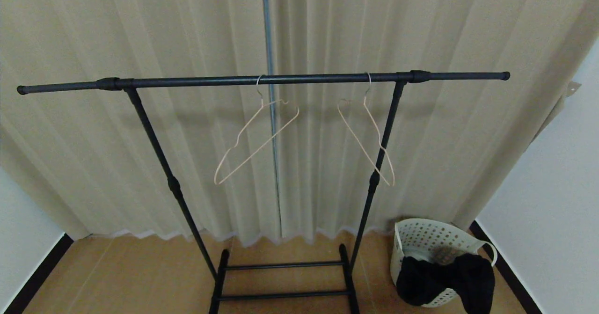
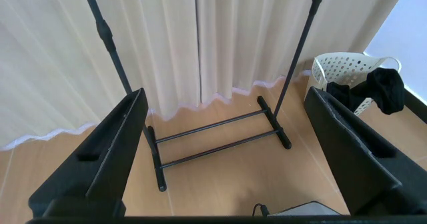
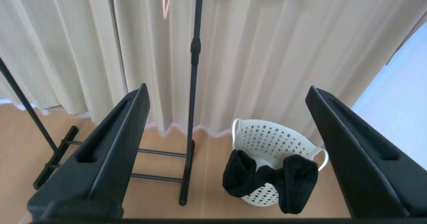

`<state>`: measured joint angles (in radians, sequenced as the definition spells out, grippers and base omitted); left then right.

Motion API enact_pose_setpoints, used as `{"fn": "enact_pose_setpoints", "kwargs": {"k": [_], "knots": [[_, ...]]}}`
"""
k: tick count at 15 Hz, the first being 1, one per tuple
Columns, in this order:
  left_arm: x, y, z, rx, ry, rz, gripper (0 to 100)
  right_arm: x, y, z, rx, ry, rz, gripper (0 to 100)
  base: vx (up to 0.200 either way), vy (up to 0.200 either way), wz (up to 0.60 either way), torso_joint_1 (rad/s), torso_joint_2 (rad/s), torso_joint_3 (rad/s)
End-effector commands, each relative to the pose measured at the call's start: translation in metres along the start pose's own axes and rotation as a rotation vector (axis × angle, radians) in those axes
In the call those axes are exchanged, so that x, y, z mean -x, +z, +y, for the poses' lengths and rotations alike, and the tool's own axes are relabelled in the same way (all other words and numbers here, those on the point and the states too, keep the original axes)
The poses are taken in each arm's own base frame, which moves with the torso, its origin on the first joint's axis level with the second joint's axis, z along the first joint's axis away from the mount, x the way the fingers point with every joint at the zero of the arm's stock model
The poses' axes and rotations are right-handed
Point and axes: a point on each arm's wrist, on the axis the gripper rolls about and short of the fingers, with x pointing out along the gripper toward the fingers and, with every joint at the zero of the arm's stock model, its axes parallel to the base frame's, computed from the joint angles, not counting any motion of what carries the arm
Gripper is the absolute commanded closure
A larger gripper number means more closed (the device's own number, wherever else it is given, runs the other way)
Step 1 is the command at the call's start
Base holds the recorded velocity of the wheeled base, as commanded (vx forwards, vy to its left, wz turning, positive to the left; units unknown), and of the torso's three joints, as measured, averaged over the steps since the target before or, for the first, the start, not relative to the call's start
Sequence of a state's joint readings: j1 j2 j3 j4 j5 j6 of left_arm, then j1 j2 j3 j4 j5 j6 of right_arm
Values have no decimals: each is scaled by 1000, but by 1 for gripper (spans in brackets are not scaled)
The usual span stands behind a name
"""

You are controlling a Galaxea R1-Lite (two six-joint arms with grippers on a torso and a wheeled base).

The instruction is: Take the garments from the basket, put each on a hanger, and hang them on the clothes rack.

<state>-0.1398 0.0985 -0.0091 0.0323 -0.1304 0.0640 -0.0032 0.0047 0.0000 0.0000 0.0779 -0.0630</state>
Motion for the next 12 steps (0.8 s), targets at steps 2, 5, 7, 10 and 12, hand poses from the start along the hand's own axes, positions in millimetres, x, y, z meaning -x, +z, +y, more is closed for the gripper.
{"fn": "enact_pose_setpoints", "kwargs": {"k": [2, 5, 7, 10, 12], "knots": [[0, 0, 0, 0, 0, -1, 0, 0, 0, 0, 1, 1, 1, 0, 0, 0, 0, 0, 0, 0], [0, 0, 0, 0, 0, -1, 0, 0, 0, 0, 1, 1, 1, 0, 0, 0, 0, 0, 0, 0], [0, 0, 0, 0, 0, -1, 0, 0, 0, 0, 1, 1, 1, 0, 0, 0, 0, 0, 0, 0], [0, 0, 0, -5, -1, 1, 0, 0, 0, 0, 1, 1, 1, 0, 0, 0, 0, 0, 0, 0], [0, 0, 0, -22, -6, 0, 0, 0, 0, 0, 1, 1, 1, 0, 0, 0, 0, 0, 0, 0]]}}
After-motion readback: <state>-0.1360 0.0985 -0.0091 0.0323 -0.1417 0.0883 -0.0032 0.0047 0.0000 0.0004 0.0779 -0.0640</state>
